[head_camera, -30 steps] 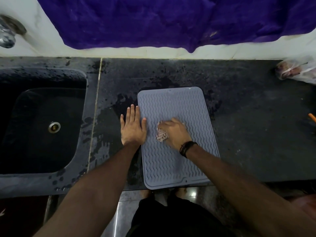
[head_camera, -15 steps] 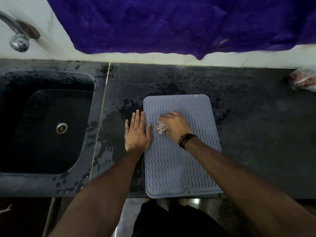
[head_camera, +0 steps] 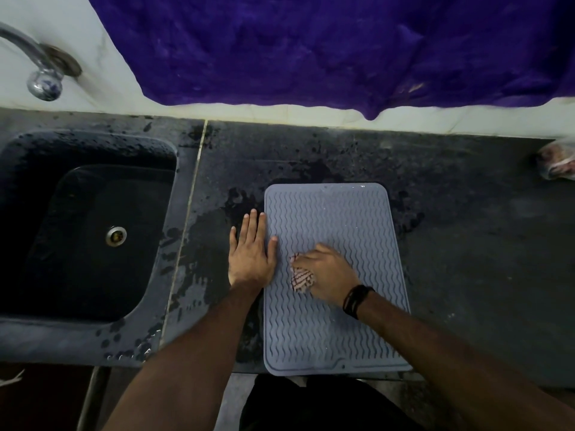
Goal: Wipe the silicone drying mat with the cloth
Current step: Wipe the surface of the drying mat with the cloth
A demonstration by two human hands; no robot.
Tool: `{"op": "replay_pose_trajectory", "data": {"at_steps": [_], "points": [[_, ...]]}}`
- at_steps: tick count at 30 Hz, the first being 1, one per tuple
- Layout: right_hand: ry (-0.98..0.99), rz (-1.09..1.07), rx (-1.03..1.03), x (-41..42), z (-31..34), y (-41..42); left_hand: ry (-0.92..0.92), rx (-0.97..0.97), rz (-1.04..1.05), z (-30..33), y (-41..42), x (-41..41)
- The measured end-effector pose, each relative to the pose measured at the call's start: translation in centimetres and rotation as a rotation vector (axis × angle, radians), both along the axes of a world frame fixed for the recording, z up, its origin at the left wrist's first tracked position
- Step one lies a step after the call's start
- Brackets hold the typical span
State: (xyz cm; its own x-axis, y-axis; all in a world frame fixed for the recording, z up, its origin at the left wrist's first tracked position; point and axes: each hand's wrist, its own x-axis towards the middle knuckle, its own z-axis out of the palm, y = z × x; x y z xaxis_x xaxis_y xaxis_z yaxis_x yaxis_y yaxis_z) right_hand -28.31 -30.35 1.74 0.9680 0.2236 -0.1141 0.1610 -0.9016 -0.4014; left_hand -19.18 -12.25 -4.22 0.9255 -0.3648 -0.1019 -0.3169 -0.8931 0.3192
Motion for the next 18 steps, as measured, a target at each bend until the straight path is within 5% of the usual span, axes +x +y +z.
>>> {"op": "replay_pose_trajectory", "data": {"at_steps": [9, 18], "points": [[-0.015, -0.187, -0.080, 8.3, 1.3, 0.7, -0.002, 0.021, 0.001, -0.4, 0.0, 0.2], [-0.014, -0.108, -0.113, 2.3, -0.7, 1.6, 0.017, 0.032, -0.008, -0.2, 0.0, 0.1]]}}
